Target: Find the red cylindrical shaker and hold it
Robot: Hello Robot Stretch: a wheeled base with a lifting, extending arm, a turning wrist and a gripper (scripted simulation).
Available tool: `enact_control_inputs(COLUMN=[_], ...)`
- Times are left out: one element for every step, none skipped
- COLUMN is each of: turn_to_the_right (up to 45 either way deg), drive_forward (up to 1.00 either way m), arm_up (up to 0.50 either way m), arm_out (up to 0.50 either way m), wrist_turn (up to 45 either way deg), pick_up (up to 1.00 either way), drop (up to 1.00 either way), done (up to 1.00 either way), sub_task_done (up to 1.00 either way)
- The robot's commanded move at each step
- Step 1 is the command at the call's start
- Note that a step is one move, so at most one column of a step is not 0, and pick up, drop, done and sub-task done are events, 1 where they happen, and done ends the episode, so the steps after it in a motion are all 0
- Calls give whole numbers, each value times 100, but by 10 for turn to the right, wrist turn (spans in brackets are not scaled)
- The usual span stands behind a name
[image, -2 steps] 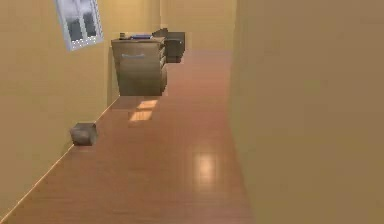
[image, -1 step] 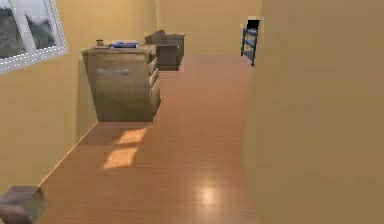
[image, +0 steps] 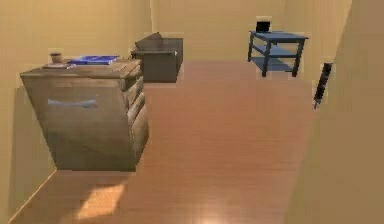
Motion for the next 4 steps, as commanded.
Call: enact_control_inputs(turn_to_the_right=[0,330,0,300], drive_forward=[100,0,5,0], arm_up=[0,0,0,0], arm_out=[0,0,0,0], wrist_turn=[0,0,0,0], pick_up=[0,0,0,0], drop=[0,0,0,0], done=[0,0,0,0], sub_task_done=[0,0,0,0])
